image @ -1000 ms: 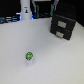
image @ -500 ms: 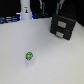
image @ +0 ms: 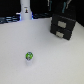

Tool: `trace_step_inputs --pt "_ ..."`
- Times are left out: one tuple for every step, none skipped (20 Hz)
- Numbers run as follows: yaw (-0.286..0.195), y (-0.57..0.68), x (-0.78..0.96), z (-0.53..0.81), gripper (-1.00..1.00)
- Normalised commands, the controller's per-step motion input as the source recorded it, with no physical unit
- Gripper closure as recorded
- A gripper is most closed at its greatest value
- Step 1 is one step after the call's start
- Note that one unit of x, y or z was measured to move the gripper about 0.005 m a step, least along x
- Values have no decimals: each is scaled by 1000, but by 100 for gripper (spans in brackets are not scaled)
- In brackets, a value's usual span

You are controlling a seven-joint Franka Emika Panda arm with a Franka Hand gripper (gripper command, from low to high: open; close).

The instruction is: Open the kcup holder, insert the kcup into the holder, and close the kcup holder

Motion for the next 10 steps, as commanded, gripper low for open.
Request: trace_step_inputs --pt "-173 629 -406 -100 -100" --pt "-184 609 -393 -117 -100" --pt "-180 626 -407 -123 -100" --pt "-174 639 -408 -141 -100" --pt "-170 647 -411 -173 -100" --pt "-167 652 -410 -198 -100" --pt "-165 638 -384 -231 -100" --pt "-162 606 -342 -256 -100" --pt "-158 559 -289 -290 -100" --pt "-159 536 -231 -320 -100"
